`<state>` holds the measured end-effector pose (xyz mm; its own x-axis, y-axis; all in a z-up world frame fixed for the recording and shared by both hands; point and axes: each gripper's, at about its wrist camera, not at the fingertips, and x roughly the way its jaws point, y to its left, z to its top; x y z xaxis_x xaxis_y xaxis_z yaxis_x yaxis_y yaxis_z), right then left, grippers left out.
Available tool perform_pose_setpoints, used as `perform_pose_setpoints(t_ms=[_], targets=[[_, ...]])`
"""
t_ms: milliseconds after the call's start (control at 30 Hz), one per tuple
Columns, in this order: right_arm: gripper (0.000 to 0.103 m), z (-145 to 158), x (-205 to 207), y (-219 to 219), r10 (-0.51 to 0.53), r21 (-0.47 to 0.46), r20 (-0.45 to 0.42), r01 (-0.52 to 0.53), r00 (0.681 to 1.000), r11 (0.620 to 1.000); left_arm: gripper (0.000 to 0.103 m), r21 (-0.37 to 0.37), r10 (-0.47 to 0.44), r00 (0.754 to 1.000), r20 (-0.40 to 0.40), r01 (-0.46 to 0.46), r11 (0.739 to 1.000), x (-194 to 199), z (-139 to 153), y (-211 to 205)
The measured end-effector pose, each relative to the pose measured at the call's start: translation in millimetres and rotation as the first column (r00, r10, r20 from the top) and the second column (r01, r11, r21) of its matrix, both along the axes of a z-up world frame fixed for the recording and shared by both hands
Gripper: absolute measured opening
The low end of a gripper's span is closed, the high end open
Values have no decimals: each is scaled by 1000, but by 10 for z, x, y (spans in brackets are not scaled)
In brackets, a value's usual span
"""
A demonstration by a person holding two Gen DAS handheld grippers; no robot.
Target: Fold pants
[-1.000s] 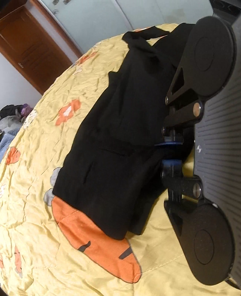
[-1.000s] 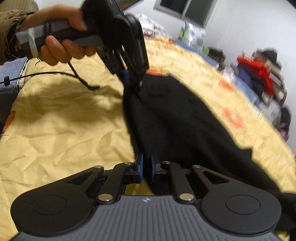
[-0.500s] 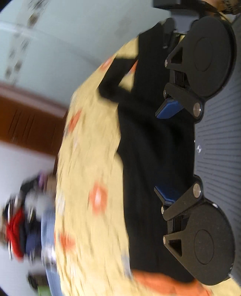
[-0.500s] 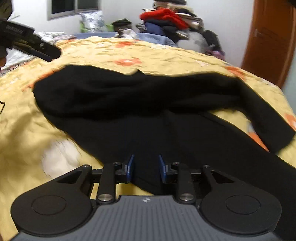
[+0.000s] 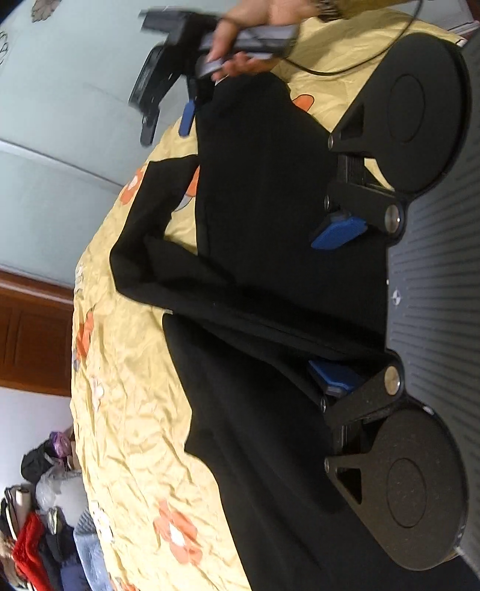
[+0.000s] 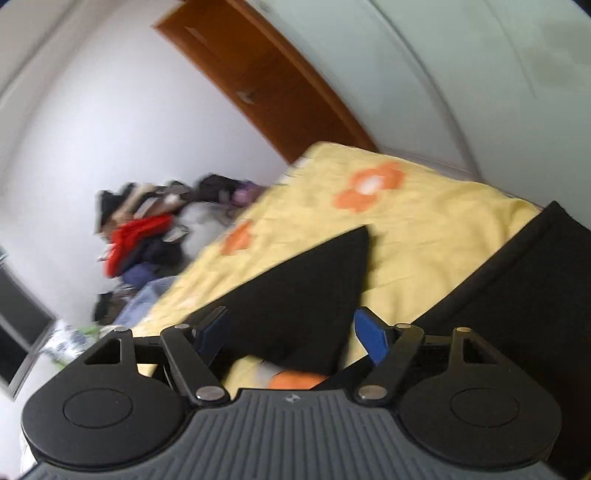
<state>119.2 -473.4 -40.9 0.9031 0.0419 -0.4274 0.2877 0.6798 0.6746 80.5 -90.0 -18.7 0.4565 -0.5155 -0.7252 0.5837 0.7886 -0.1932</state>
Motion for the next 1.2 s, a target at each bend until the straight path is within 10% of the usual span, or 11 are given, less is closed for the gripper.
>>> perform_pose_setpoints(t_ms=[133, 233, 300, 367, 533, 800, 933, 1000, 1033, 1200], targets=[[75, -231, 172, -171, 40, 141, -52, -32, 998, 990, 63, 16, -24, 999, 23, 24, 1000, 39, -46, -144], [69, -227, 356, -48, 107, 32, -83, -105, 991, 994, 63, 27, -38, 998, 41, 37, 999, 64, -86, -262], [17, -258, 471, 3, 130, 20, -90, -129, 987, 991, 62, 40, -41, 997, 69, 39, 998, 51, -94, -327], [9, -274, 491, -6, 130, 14, -94, -129, 987, 992, 55, 55, -46, 994, 103, 40, 998, 20, -87, -385], [8, 96, 170, -97, 86, -207, -66, -98, 994, 973, 38, 67, -62, 991, 116, 54, 996, -26, -86, -438], [8, 609, -718, -661, -134, -550, -175, 16, 976, 835, 14, 46, -93, 988, 120, 88, 995, -178, -34, -436], [17, 448, -829, -658, 34, -314, -123, -72, 992, 947, 11, 48, -55, 993, 106, 51, 998, -137, -81, -425], [74, 237, -699, -589, 130, -57, -15, -131, 991, 990, 11, 34, -35, 997, 70, 32, 999, -83, -86, -424], [84, 132, -609, -519, 138, 31, 19, -139, 990, 990, 12, 32, -33, 997, 65, 30, 999, -80, -80, -422], [86, -141, -136, -16, 185, 253, 96, -204, 978, 946, 20, 41, -30, 997, 72, 27, 999, -88, -77, -428]])
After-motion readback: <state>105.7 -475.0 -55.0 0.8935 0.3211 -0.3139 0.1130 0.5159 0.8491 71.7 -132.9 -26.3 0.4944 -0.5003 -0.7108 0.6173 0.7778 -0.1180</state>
